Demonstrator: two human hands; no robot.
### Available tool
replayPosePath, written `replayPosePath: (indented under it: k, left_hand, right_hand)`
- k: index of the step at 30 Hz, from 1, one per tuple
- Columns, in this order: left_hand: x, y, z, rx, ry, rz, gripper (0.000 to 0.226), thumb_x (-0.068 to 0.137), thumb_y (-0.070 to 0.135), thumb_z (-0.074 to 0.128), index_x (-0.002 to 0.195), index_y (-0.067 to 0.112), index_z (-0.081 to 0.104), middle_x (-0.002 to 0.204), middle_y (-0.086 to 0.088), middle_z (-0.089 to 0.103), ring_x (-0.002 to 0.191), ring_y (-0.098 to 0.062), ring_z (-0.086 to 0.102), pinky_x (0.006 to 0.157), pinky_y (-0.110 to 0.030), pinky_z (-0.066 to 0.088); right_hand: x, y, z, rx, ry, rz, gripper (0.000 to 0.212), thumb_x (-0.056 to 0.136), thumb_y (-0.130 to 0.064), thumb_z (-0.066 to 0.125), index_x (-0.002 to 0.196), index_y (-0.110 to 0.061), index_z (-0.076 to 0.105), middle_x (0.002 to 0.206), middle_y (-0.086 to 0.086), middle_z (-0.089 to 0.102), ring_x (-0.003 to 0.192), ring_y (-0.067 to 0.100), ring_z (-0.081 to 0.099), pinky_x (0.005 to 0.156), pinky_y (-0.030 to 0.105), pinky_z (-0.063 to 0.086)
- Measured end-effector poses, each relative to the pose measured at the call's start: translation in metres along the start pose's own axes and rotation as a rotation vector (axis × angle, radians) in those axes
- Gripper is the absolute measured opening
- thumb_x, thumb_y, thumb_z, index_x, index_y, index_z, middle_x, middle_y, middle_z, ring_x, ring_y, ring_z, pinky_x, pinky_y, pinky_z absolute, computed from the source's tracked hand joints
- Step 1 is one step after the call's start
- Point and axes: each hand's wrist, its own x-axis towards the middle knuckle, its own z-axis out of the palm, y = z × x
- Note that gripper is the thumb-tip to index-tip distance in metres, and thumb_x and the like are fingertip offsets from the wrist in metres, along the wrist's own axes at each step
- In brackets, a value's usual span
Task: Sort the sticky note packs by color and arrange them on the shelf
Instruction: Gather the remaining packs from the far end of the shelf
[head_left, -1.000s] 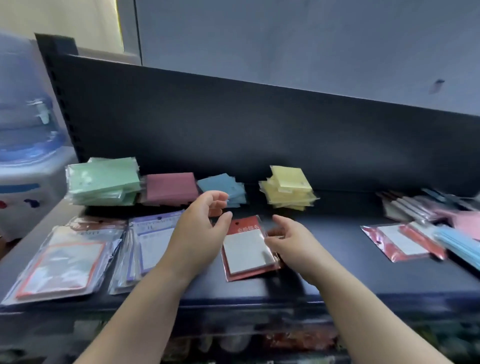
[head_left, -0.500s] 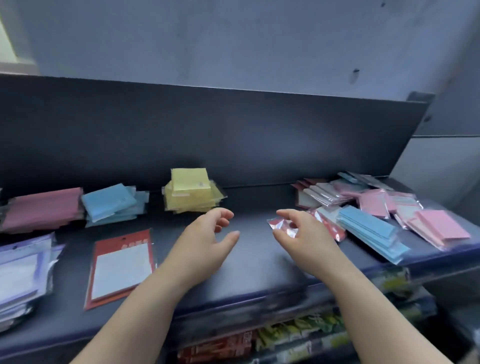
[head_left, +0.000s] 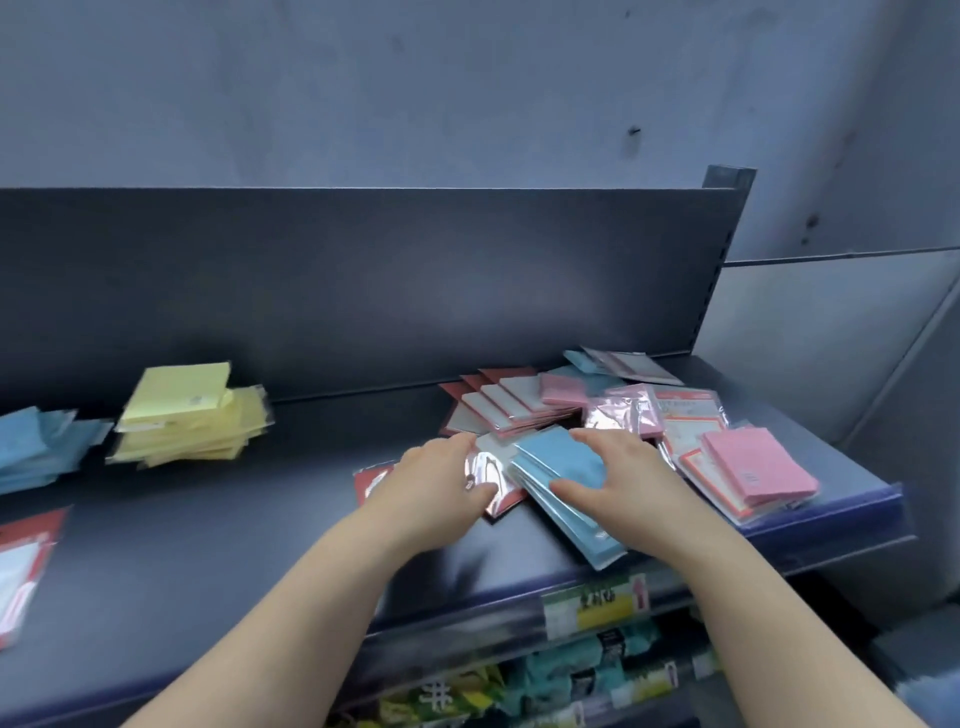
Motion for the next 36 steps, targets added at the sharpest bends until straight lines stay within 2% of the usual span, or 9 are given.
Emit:
replayPosePath:
  k: [2,5,9,14,19,21,26,31,36]
  left_hand:
    - [0.013,0.003,0.004,0.126,-0.013,-0.099,0.028,0.089,0.039,0.047,0.108,0.018,0.048,0.117,-0.007,0.057,0.103,-0.028,0.046,0.089,-0.040,0.044]
    - [0.024,0.008,0.008,0.244,0.011,-0.180,0.040,0.089,0.043,0.048,0.115,0.014,0.051,0.118,-0.010,0.052,0.109,-0.031,0.045,0.091,-0.038,0.042]
    - [0.032,0.005,0.007,0.144,0.034,-0.276,0.044,0.076,0.049,0.063,0.105,0.017,0.058,0.106,-0.005,0.055,0.099,-0.026,0.053,0.078,-0.034,0.045]
    - [0.031,0.001,-0.001,-0.212,0.088,-0.335,0.015,0.071,0.022,0.068,0.072,0.007,0.071,0.061,-0.006,0.060,0.055,-0.017,0.047,0.052,-0.026,0.038]
    - [0.009,-0.012,-0.015,-0.860,0.208,-0.436,0.016,0.084,0.000,0.053,0.082,-0.005,0.068,0.067,-0.011,0.059,0.058,-0.018,0.053,0.052,-0.023,0.047]
    - [-0.007,-0.019,-0.025,-0.999,0.273,-0.473,0.019,0.090,0.000,0.047,0.085,0.001,0.066,0.068,-0.010,0.059,0.055,-0.018,0.055,0.046,-0.021,0.047]
    - [-0.041,-0.047,-0.047,-1.103,0.519,-0.450,0.021,0.096,0.003,0.045,0.085,0.010,0.062,0.067,-0.005,0.065,0.051,-0.010,0.060,0.048,-0.021,0.051]
    - [-0.076,-0.079,-0.064,-1.124,0.694,-0.481,0.017,0.096,0.006,0.049,0.087,0.013,0.062,0.070,-0.005,0.065,0.060,-0.015,0.058,0.057,-0.026,0.049]
    - [-0.115,-0.129,-0.086,-1.119,0.785,-0.514,0.012,0.096,0.013,0.052,0.092,0.011,0.064,0.071,-0.003,0.068,0.063,-0.016,0.061,0.068,-0.035,0.051]
  right_hand:
    - [0.003,0.010,0.000,-0.025,-0.066,-0.010,0.072,0.083,-0.058,0.056,0.145,-0.030,0.031,0.149,-0.007,0.032,0.137,0.015,0.028,0.111,0.033,0.027]
    - [0.007,0.019,0.002,-0.054,-0.128,-0.032,0.074,0.082,-0.063,0.054,0.145,-0.030,0.031,0.149,-0.005,0.033,0.137,0.017,0.027,0.111,0.034,0.027]
    - [0.012,0.019,0.004,-0.025,-0.153,-0.028,0.072,0.083,-0.059,0.055,0.145,-0.033,0.030,0.145,0.000,0.034,0.135,0.021,0.024,0.107,0.036,0.029]
    - [0.014,0.017,0.008,0.076,-0.131,-0.030,0.059,0.088,-0.043,0.050,0.143,-0.036,0.032,0.145,0.000,0.030,0.135,0.021,0.019,0.108,0.037,0.027]
    - [0.013,0.014,0.012,0.153,-0.050,-0.100,0.050,0.090,-0.030,0.047,0.139,-0.037,0.040,0.139,-0.003,0.035,0.128,0.018,0.026,0.106,0.032,0.027]
    - [0.013,0.008,0.016,0.170,0.014,-0.171,0.049,0.090,-0.024,0.048,0.137,-0.035,0.044,0.135,-0.005,0.038,0.125,0.016,0.030,0.103,0.029,0.028]
    - [0.015,-0.021,0.035,0.274,0.170,-0.403,0.042,0.090,-0.008,0.051,0.124,-0.031,0.060,0.123,-0.009,0.054,0.114,0.018,0.046,0.098,0.025,0.034]
    - [0.010,-0.069,0.062,0.357,0.159,-0.547,0.041,0.091,-0.006,0.050,0.124,-0.028,0.061,0.116,-0.017,0.055,0.110,0.011,0.049,0.091,0.018,0.034]
    - [0.003,-0.128,0.087,0.390,0.109,-0.645,0.043,0.089,-0.013,0.043,0.126,-0.027,0.059,0.117,-0.017,0.055,0.109,0.005,0.048,0.088,-0.003,0.027]
